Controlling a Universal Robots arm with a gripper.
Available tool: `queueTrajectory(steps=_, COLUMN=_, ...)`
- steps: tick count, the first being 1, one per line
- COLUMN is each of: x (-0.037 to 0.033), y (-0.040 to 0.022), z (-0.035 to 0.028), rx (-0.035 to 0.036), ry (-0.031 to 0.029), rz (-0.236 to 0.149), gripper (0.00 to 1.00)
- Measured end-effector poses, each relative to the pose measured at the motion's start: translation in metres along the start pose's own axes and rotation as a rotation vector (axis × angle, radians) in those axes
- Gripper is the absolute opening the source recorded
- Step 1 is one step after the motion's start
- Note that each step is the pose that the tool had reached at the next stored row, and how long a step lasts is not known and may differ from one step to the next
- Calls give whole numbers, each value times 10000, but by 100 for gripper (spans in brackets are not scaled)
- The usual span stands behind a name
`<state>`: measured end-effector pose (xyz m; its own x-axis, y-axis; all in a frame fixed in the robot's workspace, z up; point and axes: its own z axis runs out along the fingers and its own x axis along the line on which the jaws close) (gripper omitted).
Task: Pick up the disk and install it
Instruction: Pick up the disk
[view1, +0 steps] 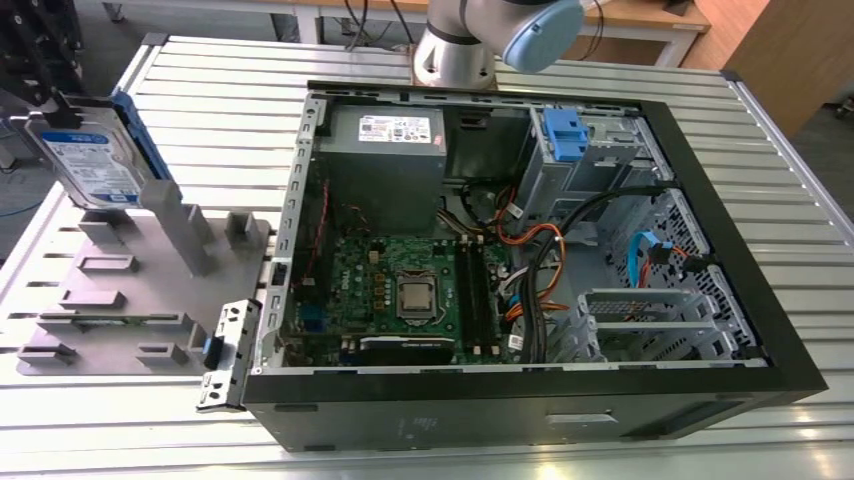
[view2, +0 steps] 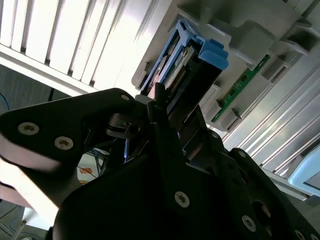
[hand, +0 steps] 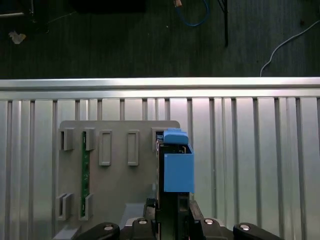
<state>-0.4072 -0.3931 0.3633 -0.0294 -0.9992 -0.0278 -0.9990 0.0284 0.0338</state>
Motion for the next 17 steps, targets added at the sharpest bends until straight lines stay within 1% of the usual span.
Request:
queueTrajectory(steps=1, x=-1, y=1, z=-37, rx=-2, ry=1, rz=0, gripper=35)
queueTrajectory(steps=2, x=-1, y=2, z=-54, rx=-2, ry=2, rz=0, gripper=35)
queueTrajectory(steps=6, x=-2, y=2, z=-67, rx=-1, ry=0, rz=0, gripper=35)
queueTrajectory(steps=13, x=-2, y=2, z=-69, rx=-1, ry=1, rz=0, gripper=35)
queueTrajectory(steps=17, x=-3, y=3, z=-93, rx=-2, ry=1, rz=0, gripper=35)
